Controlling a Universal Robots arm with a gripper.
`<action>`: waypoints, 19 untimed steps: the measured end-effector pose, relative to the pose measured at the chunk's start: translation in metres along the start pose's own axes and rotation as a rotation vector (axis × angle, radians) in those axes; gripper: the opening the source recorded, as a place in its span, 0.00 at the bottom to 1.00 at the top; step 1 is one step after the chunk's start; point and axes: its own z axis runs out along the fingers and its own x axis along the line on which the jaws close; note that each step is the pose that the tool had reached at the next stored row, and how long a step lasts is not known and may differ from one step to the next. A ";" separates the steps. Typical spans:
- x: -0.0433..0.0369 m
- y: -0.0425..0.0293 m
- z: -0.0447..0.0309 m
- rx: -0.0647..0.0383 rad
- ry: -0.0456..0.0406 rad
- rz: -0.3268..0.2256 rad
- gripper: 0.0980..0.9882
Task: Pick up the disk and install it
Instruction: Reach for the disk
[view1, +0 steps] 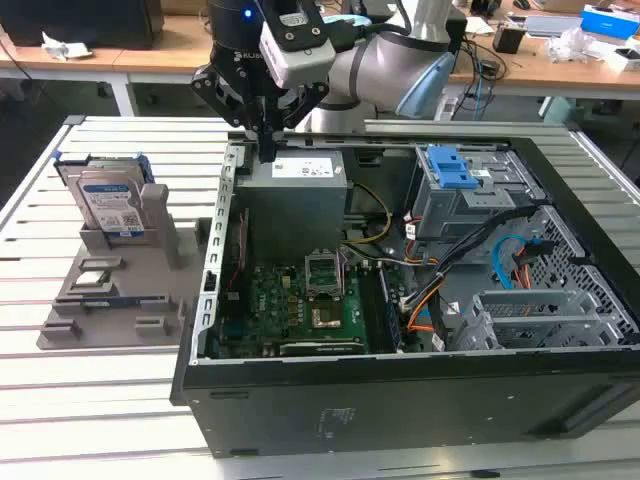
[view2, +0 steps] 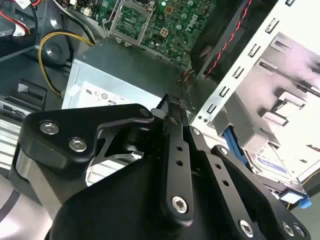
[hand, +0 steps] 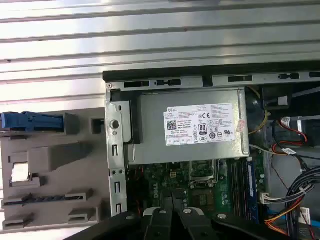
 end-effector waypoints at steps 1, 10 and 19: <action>0.0033 -0.0003 -0.0001 0.000 0.0001 0.000 0.01; 0.0413 -0.0031 -0.0010 0.000 0.0000 0.000 0.01; 0.0647 -0.0049 -0.0016 0.000 0.0000 0.000 0.01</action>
